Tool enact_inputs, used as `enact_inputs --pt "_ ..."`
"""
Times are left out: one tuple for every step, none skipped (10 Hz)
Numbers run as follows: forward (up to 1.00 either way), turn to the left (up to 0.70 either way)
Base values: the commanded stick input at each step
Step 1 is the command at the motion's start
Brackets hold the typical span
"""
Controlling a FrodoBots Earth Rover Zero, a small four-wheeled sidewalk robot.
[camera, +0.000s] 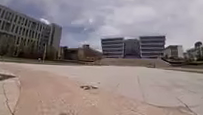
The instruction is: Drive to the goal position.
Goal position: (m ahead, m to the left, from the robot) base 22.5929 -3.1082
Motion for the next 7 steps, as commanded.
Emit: enact_inputs --pt "0.70 0.00" --pt "0.70 0.00" --pt "0.70 0.00" --pt "0.70 0.00" --pt "0.70 0.00" --pt "0.70 0.00" --pt "0.70 0.00"
